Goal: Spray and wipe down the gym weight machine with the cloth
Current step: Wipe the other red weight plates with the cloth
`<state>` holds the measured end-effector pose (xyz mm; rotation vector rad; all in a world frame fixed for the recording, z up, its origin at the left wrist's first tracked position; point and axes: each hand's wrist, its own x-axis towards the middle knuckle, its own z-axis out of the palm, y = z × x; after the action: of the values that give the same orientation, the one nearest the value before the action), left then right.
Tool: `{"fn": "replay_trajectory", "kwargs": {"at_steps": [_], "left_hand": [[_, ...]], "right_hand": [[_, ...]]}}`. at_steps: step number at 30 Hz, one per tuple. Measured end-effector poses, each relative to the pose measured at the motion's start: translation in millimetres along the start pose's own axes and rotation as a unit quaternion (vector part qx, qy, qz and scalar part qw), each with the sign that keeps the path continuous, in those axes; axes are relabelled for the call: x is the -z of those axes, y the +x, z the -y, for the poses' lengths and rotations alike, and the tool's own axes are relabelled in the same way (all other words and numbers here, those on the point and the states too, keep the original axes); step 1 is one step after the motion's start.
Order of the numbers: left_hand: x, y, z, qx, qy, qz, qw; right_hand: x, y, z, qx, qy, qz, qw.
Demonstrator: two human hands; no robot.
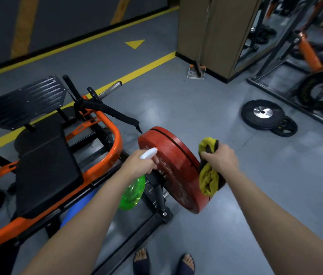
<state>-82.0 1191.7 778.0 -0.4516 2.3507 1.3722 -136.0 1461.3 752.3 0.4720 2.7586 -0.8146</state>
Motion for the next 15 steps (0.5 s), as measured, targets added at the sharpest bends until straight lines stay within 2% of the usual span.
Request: {"fn": "replay_trajectory", "kwargs": {"at_steps": [3,5,7,10,15], "left_hand": [[-11,-1,3,0.045,0.057,-0.025,0.997],[-16,2,6,0.050,0.038,-0.027,0.998],[-17,3,5,0.035,0.023,-0.011,0.999],[-16,-2,1,-0.017,0.011,0.059,0.998],[4,-6,6,-0.057,-0.008,0.055,0.997]], "right_hand": [[23,-7,-40,-0.053,-0.061,-0.012,0.997],[25,-14,-48,-0.044,-0.106,0.027,0.993],[14,-25,-46,-0.026,-0.133,0.090,0.987],[-21,-46,-39,-0.012,-0.108,0.180,0.978],[-76,-61,-45,-0.066,-0.121,0.190,0.972]]}}
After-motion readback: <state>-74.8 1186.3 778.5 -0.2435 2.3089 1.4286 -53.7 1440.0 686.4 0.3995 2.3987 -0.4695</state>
